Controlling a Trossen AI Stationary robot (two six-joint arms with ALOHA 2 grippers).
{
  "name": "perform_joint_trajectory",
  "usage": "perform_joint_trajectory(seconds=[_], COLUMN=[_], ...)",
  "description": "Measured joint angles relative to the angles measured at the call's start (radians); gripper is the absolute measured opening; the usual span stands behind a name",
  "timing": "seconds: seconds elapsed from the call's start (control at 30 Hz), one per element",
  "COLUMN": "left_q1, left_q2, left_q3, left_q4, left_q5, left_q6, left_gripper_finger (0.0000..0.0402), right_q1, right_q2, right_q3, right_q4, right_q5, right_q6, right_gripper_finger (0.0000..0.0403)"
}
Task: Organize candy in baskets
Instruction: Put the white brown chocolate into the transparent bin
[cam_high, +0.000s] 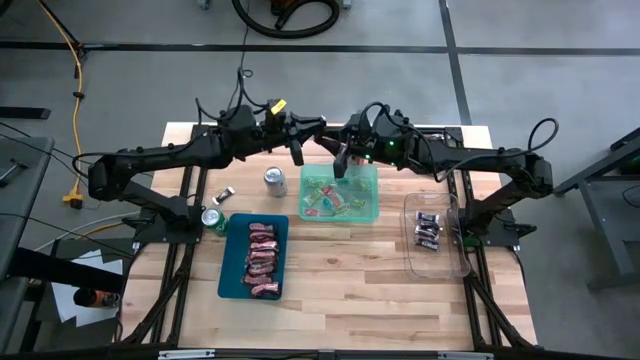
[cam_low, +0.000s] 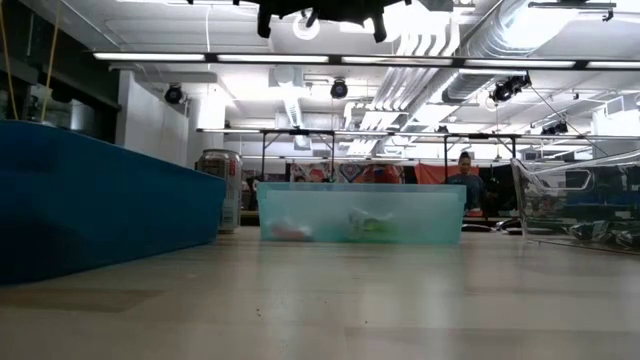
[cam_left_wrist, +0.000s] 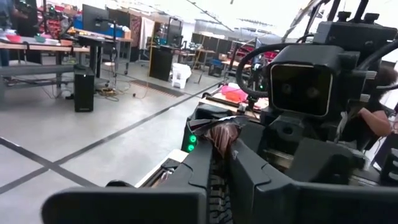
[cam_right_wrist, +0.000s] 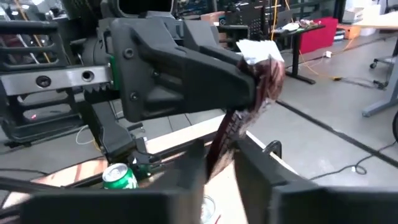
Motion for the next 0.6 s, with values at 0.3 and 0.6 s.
perform_joint_trajectory(seconds=[0.3,0.6], left_q1=[0.000,0.065], left_q2=[-0.001,-0.135], left_q3=[0.000,-0.001], left_q4=[0.001,-0.125], left_q5=[0.000,0.009], left_q6=[-0.027,-0.051], left_gripper_finger=[0.0076,0.0190], right_q1=[-0.001,-0.043], right_q2=[-0.002,-0.093], right_q3=[0.000,0.000], right_q4=[-0.004,-0.223], right_q5=[0.012,0.076], right_q6=[0.036,0.002], right_gripper_finger=[0.0006,0.0002])
